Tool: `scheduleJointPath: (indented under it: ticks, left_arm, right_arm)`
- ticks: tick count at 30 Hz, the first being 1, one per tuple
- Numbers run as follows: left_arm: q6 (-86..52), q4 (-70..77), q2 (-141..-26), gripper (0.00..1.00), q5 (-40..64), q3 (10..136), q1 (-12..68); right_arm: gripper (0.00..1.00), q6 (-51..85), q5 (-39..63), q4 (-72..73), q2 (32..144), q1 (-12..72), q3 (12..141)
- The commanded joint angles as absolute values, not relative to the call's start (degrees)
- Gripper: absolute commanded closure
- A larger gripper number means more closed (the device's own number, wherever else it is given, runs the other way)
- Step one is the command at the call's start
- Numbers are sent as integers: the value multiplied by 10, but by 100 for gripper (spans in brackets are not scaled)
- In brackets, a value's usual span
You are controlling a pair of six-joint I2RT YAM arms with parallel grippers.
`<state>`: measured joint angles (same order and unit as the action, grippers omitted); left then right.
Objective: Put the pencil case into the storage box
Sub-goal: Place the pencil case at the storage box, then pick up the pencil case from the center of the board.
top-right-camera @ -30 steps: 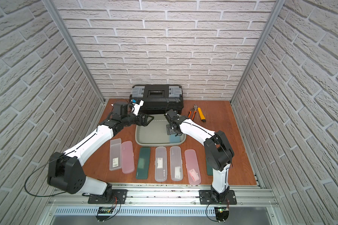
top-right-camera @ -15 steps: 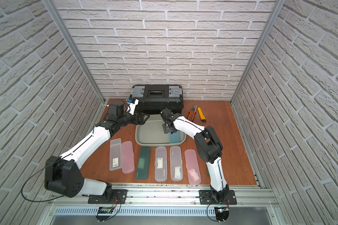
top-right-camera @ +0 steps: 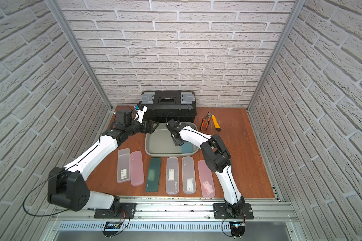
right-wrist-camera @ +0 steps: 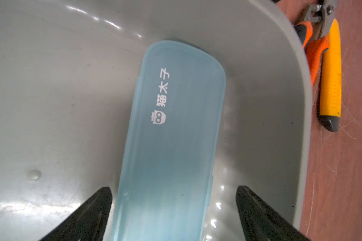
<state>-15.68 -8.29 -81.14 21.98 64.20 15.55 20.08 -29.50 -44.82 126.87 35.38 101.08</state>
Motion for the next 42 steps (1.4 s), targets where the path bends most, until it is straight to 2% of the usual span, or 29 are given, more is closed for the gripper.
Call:
scheduleJointPath:
  ticks: [1,13,22,32,38,42]
  left_arm:
    - [-161,-54,-804,2,229,636,156]
    - [-160,-54,-805,2,230,637,156]
    - [-168,-56,-807,1,229,628,181]
    - [-140,-50,-799,2,184,614,306]
    - [-132,-58,-788,1,139,611,309]
    - [-131,-57,-776,1,126,607,309]
  right_arm:
    - [3,196,-335,-465,1275,352,1027]
    - [3,187,-312,-458,1256,337,1033]
    - [3,199,-243,-458,1105,334,1012]
    - [6,253,-153,-416,829,324,688]
    - [6,285,-117,-431,702,324,533]
    - [4,299,-91,-427,675,324,453]
